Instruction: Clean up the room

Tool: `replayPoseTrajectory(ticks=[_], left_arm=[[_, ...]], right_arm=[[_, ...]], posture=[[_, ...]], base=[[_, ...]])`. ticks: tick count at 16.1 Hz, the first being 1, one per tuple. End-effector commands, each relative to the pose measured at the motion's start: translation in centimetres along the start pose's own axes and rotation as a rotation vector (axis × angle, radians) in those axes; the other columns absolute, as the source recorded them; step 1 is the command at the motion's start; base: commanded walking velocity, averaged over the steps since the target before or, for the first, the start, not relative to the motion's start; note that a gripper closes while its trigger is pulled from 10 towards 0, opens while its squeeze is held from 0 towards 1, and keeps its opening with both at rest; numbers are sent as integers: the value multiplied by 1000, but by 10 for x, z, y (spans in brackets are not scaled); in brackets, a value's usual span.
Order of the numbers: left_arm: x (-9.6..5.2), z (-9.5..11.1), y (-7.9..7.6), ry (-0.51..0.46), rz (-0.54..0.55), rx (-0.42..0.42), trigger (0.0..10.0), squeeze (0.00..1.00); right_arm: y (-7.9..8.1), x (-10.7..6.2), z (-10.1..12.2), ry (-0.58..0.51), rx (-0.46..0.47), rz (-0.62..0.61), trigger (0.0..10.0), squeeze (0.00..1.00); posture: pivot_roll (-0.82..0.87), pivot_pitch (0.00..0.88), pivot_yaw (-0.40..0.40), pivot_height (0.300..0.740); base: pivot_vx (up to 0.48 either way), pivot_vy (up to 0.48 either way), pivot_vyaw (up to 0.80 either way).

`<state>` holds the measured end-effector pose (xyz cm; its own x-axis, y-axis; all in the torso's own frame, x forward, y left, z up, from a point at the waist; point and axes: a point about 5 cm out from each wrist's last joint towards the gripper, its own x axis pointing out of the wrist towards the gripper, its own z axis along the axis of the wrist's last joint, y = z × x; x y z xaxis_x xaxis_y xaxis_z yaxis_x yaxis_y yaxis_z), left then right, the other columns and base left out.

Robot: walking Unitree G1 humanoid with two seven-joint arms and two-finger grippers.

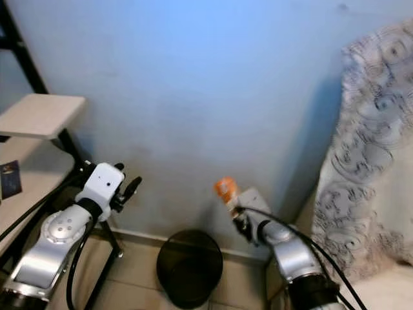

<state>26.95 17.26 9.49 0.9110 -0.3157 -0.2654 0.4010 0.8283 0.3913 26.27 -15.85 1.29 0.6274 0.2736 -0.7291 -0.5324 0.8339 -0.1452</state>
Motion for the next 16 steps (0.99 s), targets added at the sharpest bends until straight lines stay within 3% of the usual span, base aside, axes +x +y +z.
replayPoseTrajectory(ticks=[1,3,6,8,9,12,16], left_arm=[[0,-3,4,20,-6,17,10000,0],[1,-7,6,39,-30,36,10000,0],[-1,-12,-5,76,-210,62,10000,0],[-1,-13,-8,96,-295,66,10000,0],[-1,-13,-12,110,-391,60,10000,0],[-7,-19,-18,176,-575,85,10000,0],[-10,-20,-20,217,-641,99,10000,0]], right_arm=[[9,5,14,-33,-57,45,10000,0],[10,13,21,-21,-101,64,10000,0],[18,26,20,24,-181,137,10000,0],[20,31,19,40,-214,136,10000,0],[22,36,23,33,-240,114,10000,0],[27,43,35,6,-219,74,10000,0],[35,47,37,-6,-215,99,10000,0]], posture=[[37,0,-10,740],[37,0,-13,740],[43,0,-21,740],[45,0,-26,740],[45,0,-27,740],[39,0,-37,740],[39,0,-44,740]], base=[[304,0,0],[292,0,0],[0,0,0],[0,0,0],[0,0,0],[0,0,0],[0,0,0]])
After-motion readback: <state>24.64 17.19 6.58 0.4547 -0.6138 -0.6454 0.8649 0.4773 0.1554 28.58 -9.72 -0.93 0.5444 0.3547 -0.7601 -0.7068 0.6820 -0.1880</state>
